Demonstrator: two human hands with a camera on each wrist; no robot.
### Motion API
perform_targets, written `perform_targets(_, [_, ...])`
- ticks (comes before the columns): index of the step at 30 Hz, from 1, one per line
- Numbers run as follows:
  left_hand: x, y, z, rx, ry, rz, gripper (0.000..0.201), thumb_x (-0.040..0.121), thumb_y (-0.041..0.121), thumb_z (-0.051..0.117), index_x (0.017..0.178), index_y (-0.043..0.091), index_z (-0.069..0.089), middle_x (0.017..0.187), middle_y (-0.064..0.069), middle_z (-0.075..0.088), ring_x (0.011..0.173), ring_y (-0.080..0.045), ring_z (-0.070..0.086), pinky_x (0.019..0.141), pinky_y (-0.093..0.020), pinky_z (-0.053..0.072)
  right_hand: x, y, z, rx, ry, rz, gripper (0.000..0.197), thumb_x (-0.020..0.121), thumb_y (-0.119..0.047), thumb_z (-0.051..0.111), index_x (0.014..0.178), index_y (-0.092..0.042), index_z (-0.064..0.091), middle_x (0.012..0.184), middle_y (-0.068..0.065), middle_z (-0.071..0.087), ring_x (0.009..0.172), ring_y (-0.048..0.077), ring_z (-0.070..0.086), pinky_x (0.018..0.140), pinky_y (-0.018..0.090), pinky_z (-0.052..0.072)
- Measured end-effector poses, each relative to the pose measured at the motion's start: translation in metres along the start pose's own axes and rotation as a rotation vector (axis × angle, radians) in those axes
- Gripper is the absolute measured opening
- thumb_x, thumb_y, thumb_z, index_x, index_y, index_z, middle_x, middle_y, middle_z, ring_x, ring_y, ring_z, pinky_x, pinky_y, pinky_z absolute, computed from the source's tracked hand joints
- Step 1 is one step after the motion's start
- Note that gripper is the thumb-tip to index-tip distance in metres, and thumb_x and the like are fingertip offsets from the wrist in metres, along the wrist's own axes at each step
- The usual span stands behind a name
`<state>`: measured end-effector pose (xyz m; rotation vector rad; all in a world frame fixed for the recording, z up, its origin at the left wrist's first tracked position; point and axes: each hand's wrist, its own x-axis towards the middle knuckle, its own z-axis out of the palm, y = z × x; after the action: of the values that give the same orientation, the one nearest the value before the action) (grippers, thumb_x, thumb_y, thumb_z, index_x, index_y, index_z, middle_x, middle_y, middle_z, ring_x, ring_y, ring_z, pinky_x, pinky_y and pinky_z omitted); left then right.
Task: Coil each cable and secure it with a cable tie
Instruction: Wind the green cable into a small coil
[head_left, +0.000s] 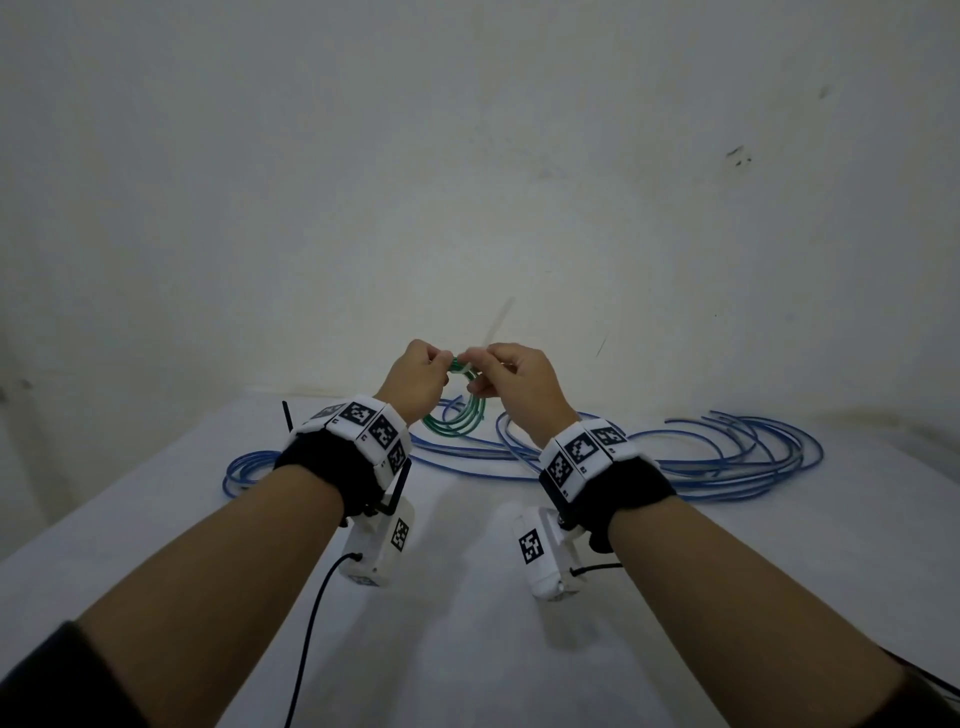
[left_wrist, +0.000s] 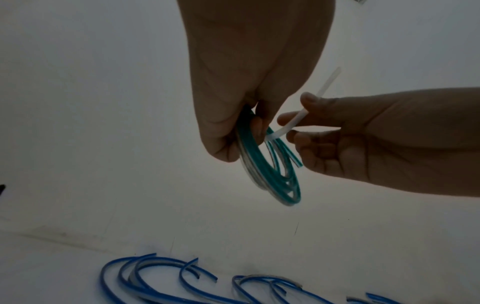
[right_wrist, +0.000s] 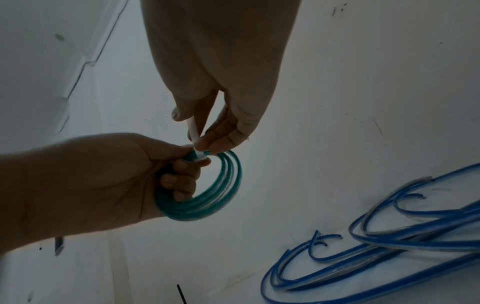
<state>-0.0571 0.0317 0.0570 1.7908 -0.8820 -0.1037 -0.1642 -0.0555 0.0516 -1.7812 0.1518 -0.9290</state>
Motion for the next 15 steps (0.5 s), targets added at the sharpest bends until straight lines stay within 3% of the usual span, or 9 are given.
perform_targets(5, [-0.002, -0.002, 0.002, -0.007, -0.008, 0.019, 0.014, 0.097, 0.022, 0.041, 0.092, 0.009, 0.045, 0.074, 0.0, 0.051, 0.066, -0.015, 0.045, 0.07, -0.033, 0.037, 0.003, -0.006, 0.003, 0.12, 0.009, 0.002, 0.009, 0.091, -0.002, 0.055, 0.097, 0.001, 0.062, 0.071, 0.014, 0.062, 0.056, 0.012, 0.061, 0.058, 0.023, 0.054])
perform_targets(8, [-0.004, -0.004, 0.001, -0.013, -0.001, 0.037, 0.016, 0.097, 0.025, 0.042, 0.095, 0.009, 0.046, 0.076, 0.001, 0.052, 0.071, -0.017, 0.047, 0.074, -0.036, 0.041, 0.004, -0.009, 0.008, 0.18, 0.002, 0.021, 0.002, 0.091, -0.004, 0.056, 0.091, -0.004, 0.058, 0.069, 0.012, 0.062, 0.053, 0.013, 0.062, 0.055, 0.023, 0.054])
perform_targets(10, [-0.006, -0.007, -0.002, -0.024, 0.0, 0.038, 0.018, 0.098, 0.026, 0.042, 0.095, 0.009, 0.045, 0.077, 0.0, 0.052, 0.074, -0.017, 0.048, 0.076, -0.036, 0.042, 0.005, -0.011, 0.011, 0.231, 0.006, 0.047, 0.007, 0.094, -0.01, 0.054, 0.088, -0.006, 0.056, 0.067, 0.011, 0.063, 0.053, 0.014, 0.064, 0.055, 0.024, 0.055])
perform_targets(13, [-0.009, -0.011, -0.008, -0.006, -0.025, 0.04, 0.021, 0.098, 0.03, 0.043, 0.095, 0.01, 0.045, 0.077, 0.001, 0.053, 0.072, -0.017, 0.047, 0.07, -0.031, 0.041, 0.006, -0.013, 0.017, 0.276, 0.002, 0.08, 0.017, 0.098, -0.018, 0.047, 0.088, -0.007, 0.055, 0.071, 0.013, 0.064, 0.052, 0.017, 0.064, 0.052, 0.024, 0.054])
perform_targets(15, [-0.012, -0.013, -0.01, 0.033, -0.034, 0.061, 0.018, 0.098, 0.027, 0.042, 0.096, 0.01, 0.045, 0.077, 0.001, 0.052, 0.069, -0.015, 0.046, 0.063, -0.027, 0.037, 0.006, -0.013, 0.02, 0.257, 0.009, 0.083, 0.015, 0.097, -0.016, 0.048, 0.087, -0.007, 0.055, 0.075, 0.015, 0.064, 0.05, 0.016, 0.063, 0.051, 0.024, 0.054])
